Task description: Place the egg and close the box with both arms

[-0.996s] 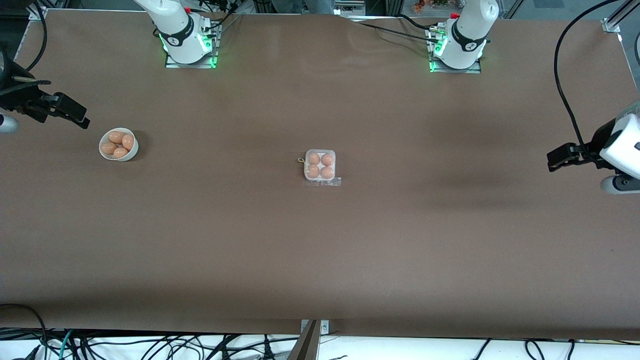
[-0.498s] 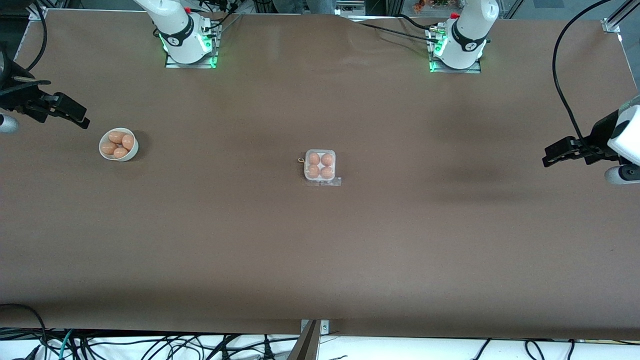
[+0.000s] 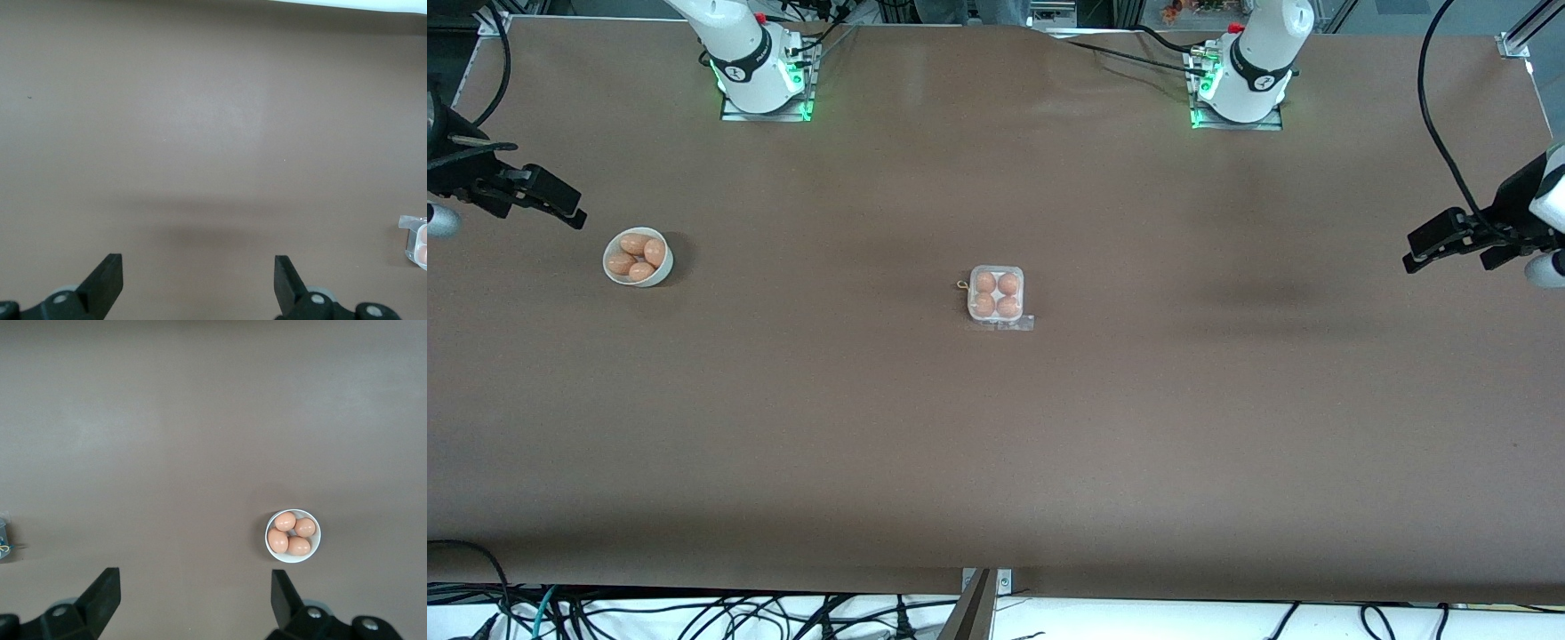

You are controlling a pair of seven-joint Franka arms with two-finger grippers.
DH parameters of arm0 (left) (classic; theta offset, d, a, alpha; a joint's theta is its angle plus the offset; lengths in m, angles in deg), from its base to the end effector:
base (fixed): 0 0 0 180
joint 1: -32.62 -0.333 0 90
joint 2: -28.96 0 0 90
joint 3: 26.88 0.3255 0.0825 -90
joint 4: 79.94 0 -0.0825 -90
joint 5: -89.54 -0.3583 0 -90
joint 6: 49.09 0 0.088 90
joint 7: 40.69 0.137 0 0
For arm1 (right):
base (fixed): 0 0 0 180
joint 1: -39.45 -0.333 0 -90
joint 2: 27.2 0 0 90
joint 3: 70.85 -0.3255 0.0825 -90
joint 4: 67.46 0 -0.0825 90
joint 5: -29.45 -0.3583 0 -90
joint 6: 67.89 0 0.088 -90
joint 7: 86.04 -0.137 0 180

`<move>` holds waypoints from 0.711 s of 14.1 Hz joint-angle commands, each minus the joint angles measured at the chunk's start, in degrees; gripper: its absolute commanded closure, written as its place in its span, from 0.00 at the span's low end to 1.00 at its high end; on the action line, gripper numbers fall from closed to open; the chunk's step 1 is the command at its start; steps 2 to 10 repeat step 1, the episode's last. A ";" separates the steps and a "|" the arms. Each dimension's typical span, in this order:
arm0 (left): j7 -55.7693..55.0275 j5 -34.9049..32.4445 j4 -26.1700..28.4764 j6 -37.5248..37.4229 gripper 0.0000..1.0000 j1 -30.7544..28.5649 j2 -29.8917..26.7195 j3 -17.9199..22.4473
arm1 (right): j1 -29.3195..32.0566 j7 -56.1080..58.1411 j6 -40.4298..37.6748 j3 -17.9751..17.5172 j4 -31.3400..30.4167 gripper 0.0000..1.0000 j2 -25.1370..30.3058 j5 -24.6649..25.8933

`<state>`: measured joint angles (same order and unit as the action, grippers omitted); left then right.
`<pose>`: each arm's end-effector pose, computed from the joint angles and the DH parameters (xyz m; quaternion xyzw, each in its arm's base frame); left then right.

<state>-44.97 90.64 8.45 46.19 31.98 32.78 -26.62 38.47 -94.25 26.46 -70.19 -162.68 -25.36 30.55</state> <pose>0.5604 0.0063 0.5888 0.9985 0.0458 0.0265 0.0102 0.5249 0.0003 0.5867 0.9976 -0.0681 0.0091 0.0087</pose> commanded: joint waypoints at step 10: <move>1.12 1.01 2.13 -0.01 0.00 -0.41 -2.23 -0.35 | 0.62 -0.05 -0.57 -0.58 0.39 0.00 0.17 -0.22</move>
